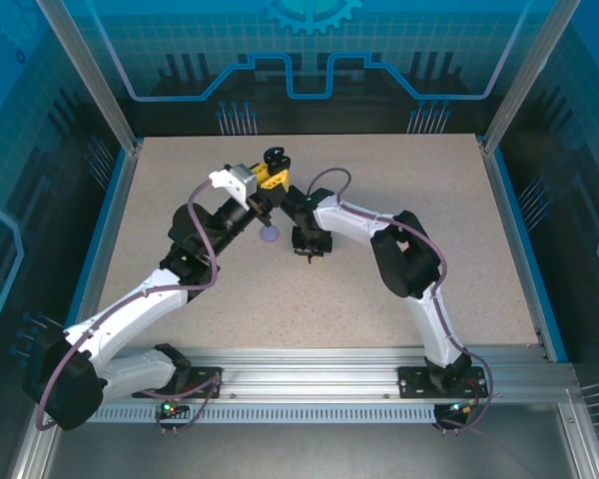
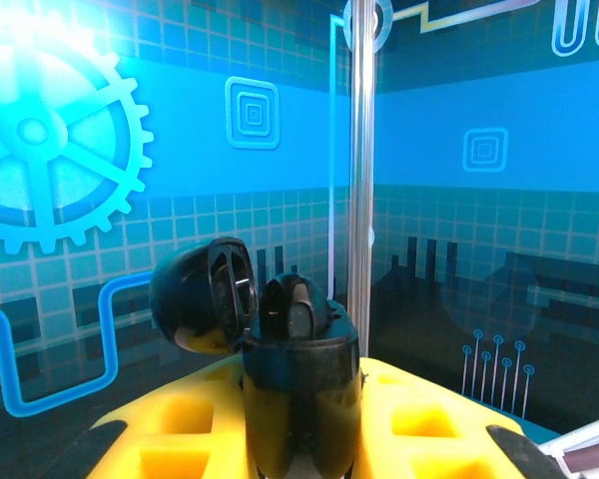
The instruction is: Insert the wireless bluetooth earbuds into the charging case
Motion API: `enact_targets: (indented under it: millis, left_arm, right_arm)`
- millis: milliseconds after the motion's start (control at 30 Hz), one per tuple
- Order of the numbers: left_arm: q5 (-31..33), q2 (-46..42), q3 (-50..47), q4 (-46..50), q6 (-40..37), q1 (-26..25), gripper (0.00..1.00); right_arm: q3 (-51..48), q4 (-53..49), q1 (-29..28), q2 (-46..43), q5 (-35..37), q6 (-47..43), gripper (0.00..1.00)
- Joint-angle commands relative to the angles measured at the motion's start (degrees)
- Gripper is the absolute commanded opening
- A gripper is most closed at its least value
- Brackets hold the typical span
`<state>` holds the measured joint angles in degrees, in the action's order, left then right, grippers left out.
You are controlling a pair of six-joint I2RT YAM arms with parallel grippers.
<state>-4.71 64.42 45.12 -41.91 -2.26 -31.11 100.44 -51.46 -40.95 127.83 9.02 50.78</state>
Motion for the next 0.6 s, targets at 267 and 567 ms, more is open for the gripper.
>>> enact_targets:
  millis: [267, 567]
  left_arm:
    - [-0.29, -2.06, -0.06, -1.04, 1.12, 0.34, 0.00]
    - [-1.78, -2.50, -0.03, -0.85, 1.49, 0.36, 0.00]
  right_arm:
    - [-6.13, 2.30, 0.39, -15.05, 4.62, -0.23, 0.18]
    - [-7.98, 5.51, 1.44, -32.41, 9.40, -4.38, 0.19]
